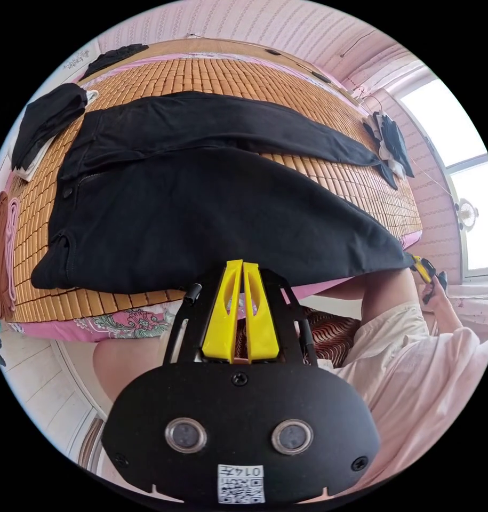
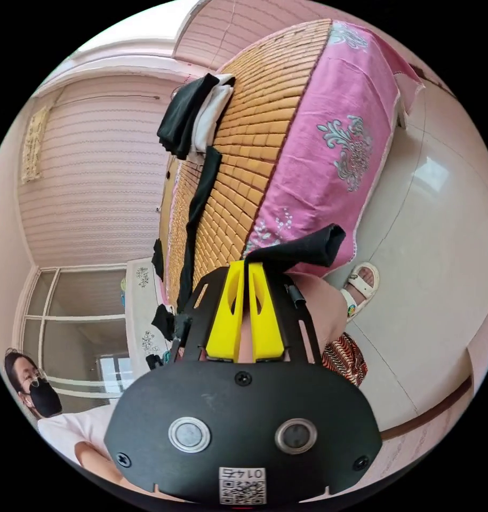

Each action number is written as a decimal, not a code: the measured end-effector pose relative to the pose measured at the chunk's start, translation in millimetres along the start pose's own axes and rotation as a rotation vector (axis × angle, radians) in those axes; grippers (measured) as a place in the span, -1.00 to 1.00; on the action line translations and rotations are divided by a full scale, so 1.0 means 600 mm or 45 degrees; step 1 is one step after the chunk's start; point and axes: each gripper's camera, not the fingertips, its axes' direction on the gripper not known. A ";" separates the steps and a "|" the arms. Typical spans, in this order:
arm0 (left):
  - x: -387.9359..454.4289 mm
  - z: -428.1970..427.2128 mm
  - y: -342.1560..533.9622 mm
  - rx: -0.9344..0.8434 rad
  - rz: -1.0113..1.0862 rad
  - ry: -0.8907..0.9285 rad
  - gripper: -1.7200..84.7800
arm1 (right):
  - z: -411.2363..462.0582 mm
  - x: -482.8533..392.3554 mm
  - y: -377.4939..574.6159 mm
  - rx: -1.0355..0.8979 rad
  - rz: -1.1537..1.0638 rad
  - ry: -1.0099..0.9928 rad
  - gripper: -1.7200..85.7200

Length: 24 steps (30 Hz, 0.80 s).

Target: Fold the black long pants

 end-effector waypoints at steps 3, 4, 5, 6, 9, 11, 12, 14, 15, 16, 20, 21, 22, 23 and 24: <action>-0.004 -0.004 -0.006 0.001 -0.027 0.024 -0.98 | -0.016 -0.139 -0.038 0.002 -0.424 -0.112 -0.94; -0.006 -0.011 -0.006 0.014 -0.047 0.031 -0.98 | -0.028 -0.183 -0.038 0.045 -0.558 -0.078 -0.94; -0.006 -0.015 -0.006 0.027 -0.052 0.036 -0.98 | -0.033 -0.196 -0.036 0.070 -0.590 -0.046 -0.94; -0.006 -0.027 -0.006 0.060 -0.057 0.048 -0.98 | -0.039 -0.203 -0.037 0.107 -0.580 0.028 -0.94; -0.005 -0.051 -0.004 0.127 -0.048 0.078 -0.98 | -0.022 -0.130 -0.060 0.048 -0.328 0.179 -0.94; -0.006 -0.061 -0.003 0.148 -0.041 0.090 -0.98 | -0.007 -0.077 -0.070 0.009 -0.111 0.241 -0.94; -0.006 -0.065 -0.003 0.149 -0.038 0.084 -0.98 | -0.004 -0.063 -0.068 0.025 -0.078 0.272 -0.94; -0.008 -0.072 -0.004 0.149 -0.041 0.059 -0.98 | -0.006 -0.061 -0.060 0.095 -0.080 0.317 -0.95; -0.011 -0.076 -0.006 0.152 -0.049 0.045 -0.98 | -0.004 -0.064 -0.059 0.133 -0.079 0.349 -0.96; -0.015 -0.080 -0.009 0.156 -0.064 0.038 -0.98 | 0.005 -0.071 -0.061 0.129 -0.099 0.367 -0.96; -0.026 -0.081 -0.027 0.139 -0.109 0.033 -0.98 | 0.049 -0.105 -0.078 0.048 -0.170 0.439 -0.96; -0.027 -0.080 -0.036 0.132 -0.116 0.028 -0.98 | 0.065 -0.126 -0.081 0.043 -0.223 0.475 -0.96; -0.024 -0.081 -0.046 0.131 -0.113 0.022 -0.98 | 0.086 -0.148 -0.086 0.029 -0.285 0.505 -0.96; -0.023 -0.082 -0.052 0.134 -0.107 0.018 -0.98 | 0.098 -0.160 -0.090 0.018 -0.317 0.518 -0.96; -0.019 -0.084 -0.064 0.137 -0.095 0.009 -0.98 | 0.126 -0.182 -0.098 -0.021 -0.374 0.558 -0.96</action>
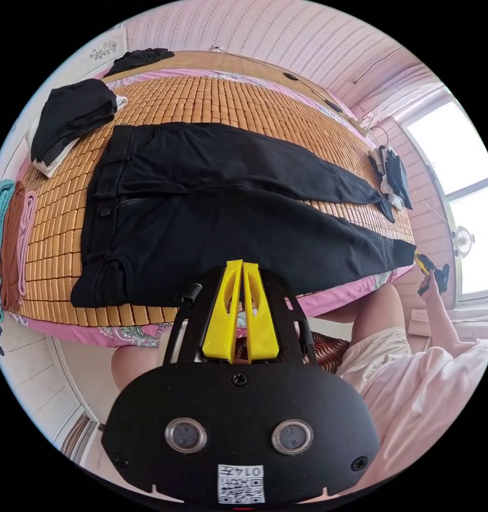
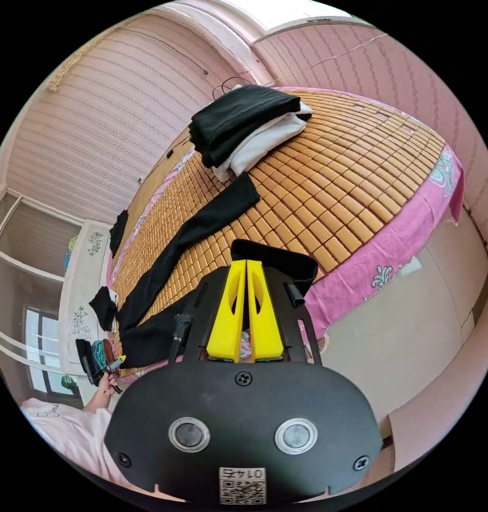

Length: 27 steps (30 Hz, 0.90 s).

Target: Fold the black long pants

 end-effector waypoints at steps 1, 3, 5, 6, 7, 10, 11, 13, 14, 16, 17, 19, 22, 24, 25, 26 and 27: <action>0.003 0.000 -0.013 0.007 0.009 -0.009 -0.98 | 0.016 -0.031 -0.019 -0.027 -0.051 0.096 -0.96; 0.003 0.000 -0.036 0.017 0.003 -0.010 -0.98 | 0.030 -0.079 -0.048 0.013 -0.078 0.351 -0.96; -0.001 0.003 -0.060 0.024 -0.015 -0.008 -0.98 | 0.034 -0.123 -0.071 0.168 -0.079 0.555 -0.96; -0.005 0.004 -0.077 0.027 -0.030 -0.021 -0.98 | 0.043 -0.152 -0.089 0.223 -0.130 0.554 -0.97; -0.008 0.007 -0.094 0.031 -0.037 -0.043 -0.98 | 0.063 -0.179 -0.110 0.205 -0.212 0.460 -0.97; -0.013 0.021 -0.142 -0.005 -0.026 -0.141 -0.98 | 0.151 -0.228 -0.162 -0.027 -0.305 0.264 -0.97; -0.014 0.026 -0.151 -0.018 -0.023 -0.165 -0.98 | 0.172 -0.235 -0.170 -0.074 -0.303 0.264 -0.97; -0.024 0.049 -0.178 -0.076 -0.040 -0.265 -0.98 | 0.254 -0.253 -0.190 -0.257 -0.316 0.385 -0.97; -0.027 0.055 -0.182 -0.091 -0.042 -0.263 -0.98 | 0.274 -0.256 -0.193 -0.309 -0.326 0.442 -0.97; -0.030 0.064 -0.191 -0.112 -0.049 -0.250 -0.98 | 0.295 -0.270 -0.199 -0.334 -0.415 0.450 -0.97; -0.028 0.065 -0.193 -0.121 -0.042 -0.257 -0.98 | 0.297 -0.269 -0.204 -0.347 -0.407 0.416 -0.97; -0.007 0.069 -0.189 -0.150 0.068 -0.349 -0.98 | 0.296 -0.263 -0.216 -0.322 -0.315 0.463 -0.97; 0.002 0.073 -0.171 -0.162 0.110 -0.427 -0.98 | 0.303 -0.258 -0.226 -0.311 -0.245 0.420 -0.97; -0.010 0.069 -0.159 -0.162 0.058 -0.379 -0.98 | 0.313 -0.261 -0.234 -0.331 -0.184 0.362 -0.97; -0.014 0.068 -0.151 -0.173 0.056 -0.363 -0.98 | 0.323 -0.271 -0.236 -0.343 -0.170 0.360 -0.97; -0.014 0.067 -0.147 -0.181 0.070 -0.367 -0.98 | 0.329 -0.277 -0.236 -0.350 -0.169 0.369 -0.97; -0.011 0.068 -0.136 -0.196 0.102 -0.384 -0.98 | 0.338 -0.293 -0.233 -0.353 -0.176 0.398 -0.97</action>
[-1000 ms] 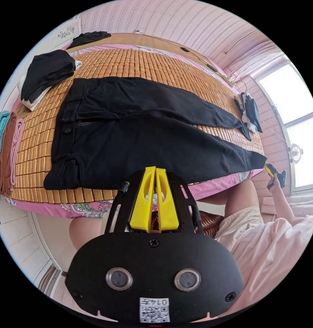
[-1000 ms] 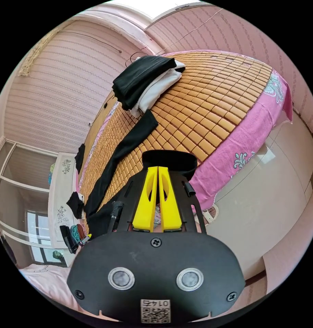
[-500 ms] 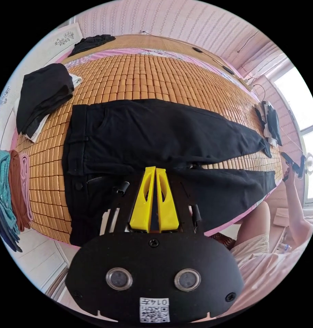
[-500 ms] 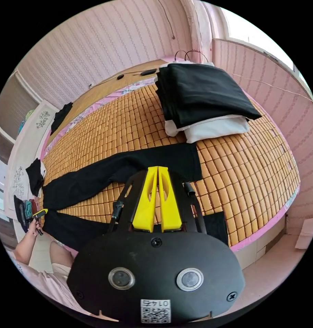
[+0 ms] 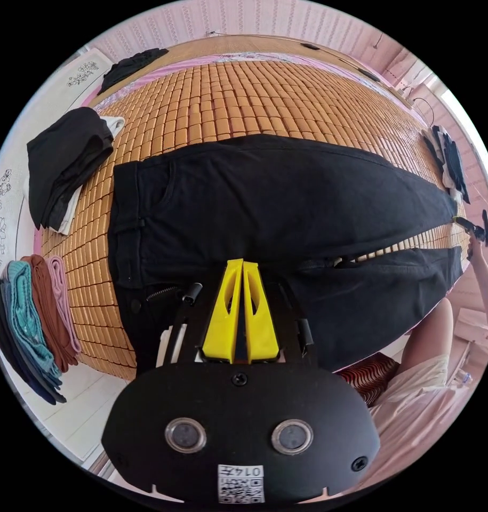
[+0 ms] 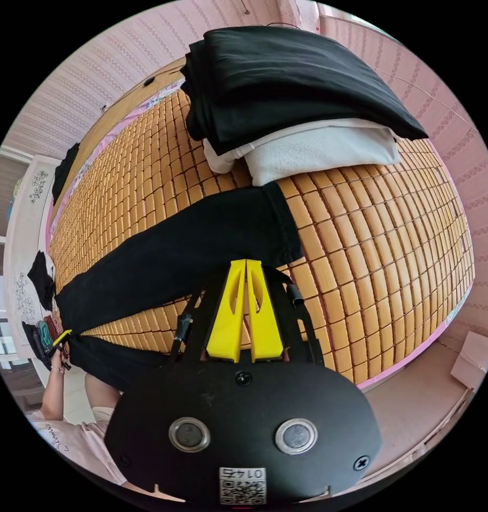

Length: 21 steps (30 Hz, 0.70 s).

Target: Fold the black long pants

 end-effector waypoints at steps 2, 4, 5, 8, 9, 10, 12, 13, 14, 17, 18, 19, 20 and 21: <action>0.003 0.002 0.015 -0.009 0.018 -0.017 -0.98 | 0.007 -0.033 0.002 -0.024 -0.047 0.047 -0.97; -0.008 0.003 0.038 -0.008 -0.028 -0.005 -0.98 | 0.016 -0.077 0.012 -0.051 -0.123 0.102 -0.97; -0.012 0.003 0.045 -0.008 -0.037 -0.007 -0.98 | 0.016 -0.087 0.017 -0.046 -0.136 0.114 -0.97; -0.032 0.009 0.084 -0.022 -0.040 -0.091 -0.98 | 0.008 -0.129 0.043 0.018 -0.172 0.092 -0.97; -0.046 0.013 0.101 -0.039 -0.060 -0.116 -0.98 | 0.003 -0.144 0.056 0.041 -0.178 0.043 -0.97; -0.066 0.016 0.120 -0.044 -0.107 -0.115 -0.98 | -0.002 -0.158 0.071 0.071 -0.179 -0.002 -0.97; -0.104 0.021 0.149 -0.037 -0.227 -0.055 -0.98 | -0.004 -0.182 0.098 0.105 -0.186 -0.053 -0.97; -0.127 0.020 0.168 0.006 -0.293 0.006 -0.98 | -0.001 -0.200 0.117 0.105 -0.198 -0.064 -0.97; -0.135 0.018 0.177 0.029 -0.312 0.039 -0.98 | 0.001 -0.210 0.126 0.101 -0.206 -0.065 -0.97; -0.157 -0.009 0.228 0.205 -0.315 0.099 -0.98 | 0.027 -0.266 0.164 0.033 -0.284 -0.021 -0.97; -0.163 -0.021 0.251 0.267 -0.296 0.143 -0.98 | 0.046 -0.290 0.174 -0.019 -0.325 0.003 -0.97; -0.170 -0.029 0.275 0.302 -0.285 0.160 -0.98 | 0.068 -0.313 0.180 -0.088 -0.359 0.031 -0.97; -0.174 -0.031 0.288 0.310 -0.284 0.162 -0.98 | 0.080 -0.325 0.182 -0.128 -0.377 0.047 -0.97; -0.183 -0.030 0.313 0.311 -0.287 0.169 -0.98 | 0.108 -0.347 0.185 -0.227 -0.408 0.118 -0.97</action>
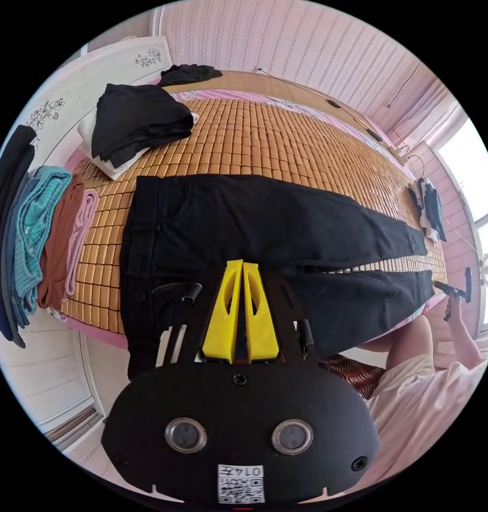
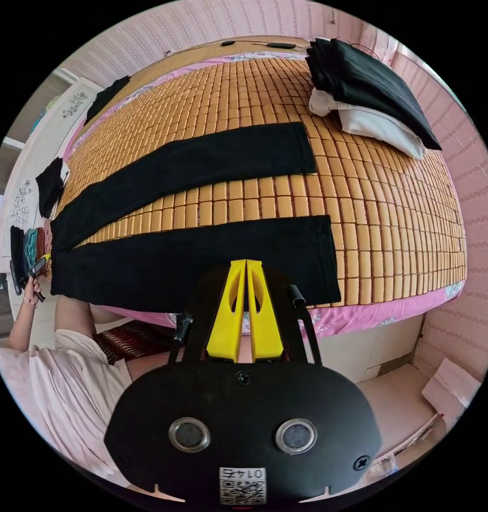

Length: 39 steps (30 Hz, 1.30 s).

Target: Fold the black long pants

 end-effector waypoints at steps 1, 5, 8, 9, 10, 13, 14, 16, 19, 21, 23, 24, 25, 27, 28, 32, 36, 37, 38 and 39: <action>-0.017 -0.004 0.023 -0.007 -0.010 0.008 -0.98 | 0.011 -0.022 -0.005 -0.009 -0.038 0.069 -0.97; -0.082 -0.019 0.098 0.003 -0.102 0.009 -0.98 | 0.026 -0.065 -0.029 -0.059 -0.075 0.112 -0.97; -0.141 -0.032 0.160 0.037 -0.205 -0.008 -0.98 | 0.033 -0.090 -0.060 -0.162 -0.067 0.082 -0.97; -0.164 -0.034 0.182 0.045 -0.249 -0.014 -0.98 | 0.025 -0.111 -0.071 -0.137 -0.101 0.096 -0.97; -0.188 -0.034 0.201 0.053 -0.293 -0.018 -0.97 | 0.008 -0.141 -0.081 -0.052 -0.152 0.121 -0.97; -0.240 -0.035 0.241 0.080 -0.379 -0.035 -0.94 | -0.022 -0.250 -0.120 0.082 -0.349 0.123 -0.97; -0.251 -0.036 0.250 0.092 -0.398 -0.037 -0.90 | -0.024 -0.277 -0.130 0.092 -0.396 0.118 -0.97; -0.296 -0.040 0.285 0.159 -0.497 -0.029 -0.78 | -0.024 -0.393 -0.169 0.117 -0.603 0.116 -0.97; -0.353 -0.035 0.332 0.214 -0.627 0.038 -0.69 | -0.008 -0.546 -0.211 0.130 -0.834 0.082 -0.97; -0.381 -0.022 0.359 0.207 -0.672 0.077 -0.64 | 0.007 -0.636 -0.230 0.113 -0.950 0.032 -0.97; -0.400 -0.010 0.383 0.191 -0.679 0.075 -0.60 | 0.028 -0.721 -0.244 0.072 -1.050 0.007 -0.97; -0.412 0.000 0.396 0.179 -0.687 0.098 -0.58 | 0.044 -0.771 -0.250 0.055 -1.101 0.032 -0.97; -0.426 0.010 0.407 0.175 -0.706 0.135 -0.58 | 0.061 -0.815 -0.253 0.045 -1.142 0.079 -0.97; -0.452 0.029 0.417 0.163 -0.741 0.240 -0.61 | 0.093 -0.866 -0.257 0.013 -1.181 0.168 -0.97; -0.469 0.045 0.419 0.136 -0.747 0.343 -0.65 | 0.118 -0.891 -0.260 -0.040 -1.203 0.236 -0.97; -0.505 0.079 0.419 0.080 -0.762 0.521 -0.81 | 0.136 -0.921 -0.256 -0.026 -1.253 0.369 -0.97; -0.500 0.054 0.404 0.083 -0.588 0.352 -0.87 | 0.155 -0.944 -0.233 -0.001 -1.434 0.586 -0.97; -0.497 0.037 0.399 0.121 -0.543 0.321 -0.87 | 0.158 -0.947 -0.231 -0.022 -1.446 0.607 -0.97; -0.497 0.028 0.396 0.139 -0.530 0.310 -0.87 | 0.158 -0.947 -0.232 -0.034 -1.440 0.603 -0.97; -0.499 0.010 0.390 0.178 -0.509 0.299 -0.87 | 0.157 -0.943 -0.237 -0.058 -1.410 0.571 -0.97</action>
